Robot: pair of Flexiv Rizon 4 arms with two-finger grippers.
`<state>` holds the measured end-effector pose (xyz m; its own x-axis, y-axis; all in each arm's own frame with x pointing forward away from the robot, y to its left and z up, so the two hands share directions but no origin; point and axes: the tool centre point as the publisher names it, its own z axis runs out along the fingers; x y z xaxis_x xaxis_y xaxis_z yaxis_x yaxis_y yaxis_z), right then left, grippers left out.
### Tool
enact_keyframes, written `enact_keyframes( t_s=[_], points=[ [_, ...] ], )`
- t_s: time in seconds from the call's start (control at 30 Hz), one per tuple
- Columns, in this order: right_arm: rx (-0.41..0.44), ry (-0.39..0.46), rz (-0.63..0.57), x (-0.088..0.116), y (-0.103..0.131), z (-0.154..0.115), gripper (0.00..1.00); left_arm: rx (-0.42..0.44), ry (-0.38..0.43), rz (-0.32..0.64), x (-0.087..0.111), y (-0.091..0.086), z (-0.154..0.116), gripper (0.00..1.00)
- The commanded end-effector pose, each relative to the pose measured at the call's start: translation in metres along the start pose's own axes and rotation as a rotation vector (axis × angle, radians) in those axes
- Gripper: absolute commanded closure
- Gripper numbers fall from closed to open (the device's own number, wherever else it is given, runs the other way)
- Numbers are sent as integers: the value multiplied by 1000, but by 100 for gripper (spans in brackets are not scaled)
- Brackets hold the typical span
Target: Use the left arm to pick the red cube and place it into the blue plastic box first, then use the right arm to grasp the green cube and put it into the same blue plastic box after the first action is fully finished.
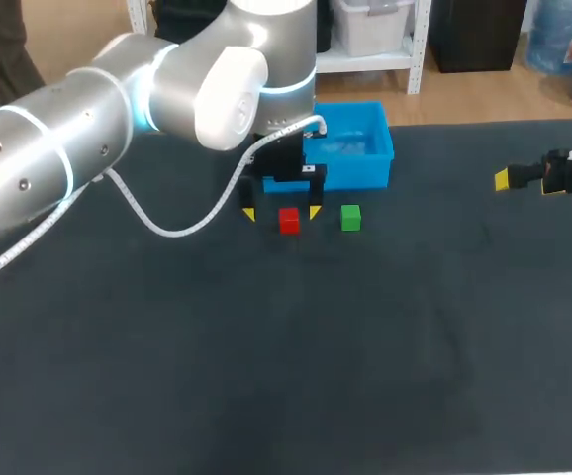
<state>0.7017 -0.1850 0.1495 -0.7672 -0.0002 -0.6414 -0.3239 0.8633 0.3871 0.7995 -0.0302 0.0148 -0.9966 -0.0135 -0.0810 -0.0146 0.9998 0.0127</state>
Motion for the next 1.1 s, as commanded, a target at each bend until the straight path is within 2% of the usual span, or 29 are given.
enact_keyframes(
  t_s=[0.03, 0.53, 0.57, 0.63, 0.67, 0.77, 0.8, 0.9, 1.1],
  points=[
    [0, 0, 0, 0, 0, -1, 0, -3, 9, -3, 0, -2, 4, 0],
    [0, 0, 0, 0, 0, -1, 0, 0, 25, -39, 0, -2, 13, 0],
    [0, 0, 0, 0, 0, -1, 0, 0, 25, -41, -1, -2, 13, 3],
    [0, 0, 0, 0, 0, -1, 0, 2, 26, -45, -2, -1, 14, 29],
    [0, 0, 0, 0, 0, -1, 0, 3, 26, -46, -3, -2, 14, 47],
    [0, 0, 0, 0, 0, -1, 0, 3, 25, -48, -3, -2, 15, 66],
    [0, 0, 0, 0, 0, -1, 0, 4, 25, -47, -3, -2, 15, 77],
    [0, 0, 0, 0, 0, -1, 0, 5, 26, -44, -3, -2, 14, 100],
    [0, 0, 0, 0, 0, -1, 0, 5, 25, -38, -1, -3, 12, 100]
  ],
)
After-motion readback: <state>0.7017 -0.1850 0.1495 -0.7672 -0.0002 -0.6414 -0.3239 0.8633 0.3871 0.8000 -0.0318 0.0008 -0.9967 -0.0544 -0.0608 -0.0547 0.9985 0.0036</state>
